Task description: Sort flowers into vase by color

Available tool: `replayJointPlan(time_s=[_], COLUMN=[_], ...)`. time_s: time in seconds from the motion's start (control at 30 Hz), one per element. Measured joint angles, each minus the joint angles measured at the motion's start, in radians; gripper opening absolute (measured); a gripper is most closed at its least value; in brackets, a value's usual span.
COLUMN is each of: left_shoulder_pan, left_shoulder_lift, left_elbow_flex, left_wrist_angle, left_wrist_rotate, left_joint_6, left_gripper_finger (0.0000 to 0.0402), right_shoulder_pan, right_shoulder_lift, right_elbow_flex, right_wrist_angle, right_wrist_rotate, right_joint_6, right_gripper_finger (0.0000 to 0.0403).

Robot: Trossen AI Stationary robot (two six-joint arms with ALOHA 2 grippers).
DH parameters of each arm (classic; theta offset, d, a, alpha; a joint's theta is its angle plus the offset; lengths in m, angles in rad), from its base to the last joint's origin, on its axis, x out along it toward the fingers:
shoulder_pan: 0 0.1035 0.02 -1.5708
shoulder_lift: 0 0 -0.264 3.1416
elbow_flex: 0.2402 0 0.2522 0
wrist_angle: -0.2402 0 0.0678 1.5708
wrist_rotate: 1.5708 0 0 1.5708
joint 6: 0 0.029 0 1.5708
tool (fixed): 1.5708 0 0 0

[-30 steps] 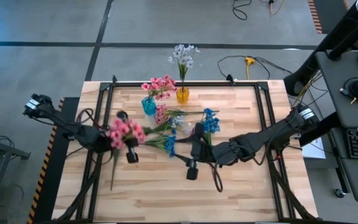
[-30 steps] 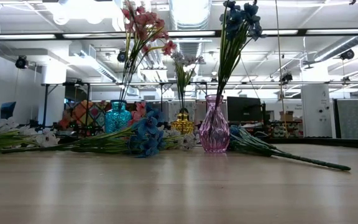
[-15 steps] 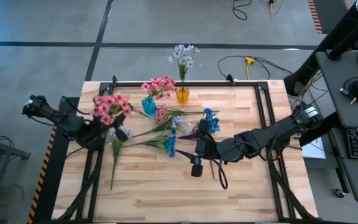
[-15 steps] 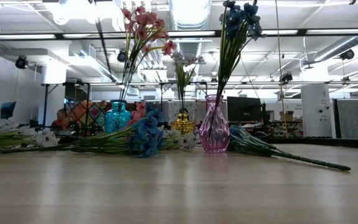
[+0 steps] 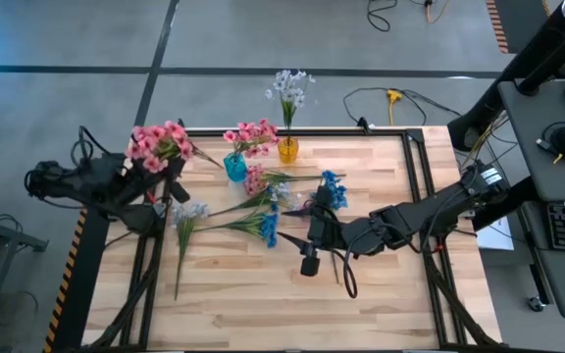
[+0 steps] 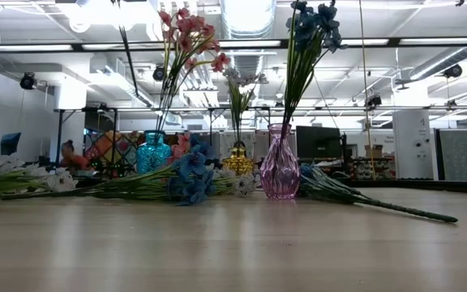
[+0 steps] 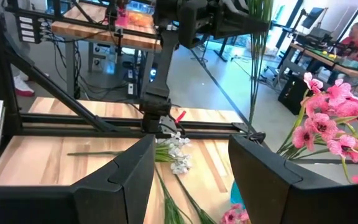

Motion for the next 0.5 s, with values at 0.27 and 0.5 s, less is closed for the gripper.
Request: replayJointPlan(time_s=[0.27,0.5], left_shoulder_pan=[0.176,0.317], left_shoulder_lift=[0.002,0.026], left_elbow_flex=[0.003,0.003], left_wrist_angle=[-0.057,-0.069], left_wrist_rotate=[0.173,0.274], left_joint_6=[-0.03,-0.037], left_gripper_finger=[0.0036,0.0036], right_shoulder_pan=[-0.016,-0.023], right_shoulder_lift=[0.0,0.0], right_elbow_flex=[0.0,0.0], right_wrist_angle=[0.0,0.0], right_wrist_rotate=[-0.001,-0.001], right_joint_6=[0.001,0.001], right_gripper_finger=[0.0196,0.0196])
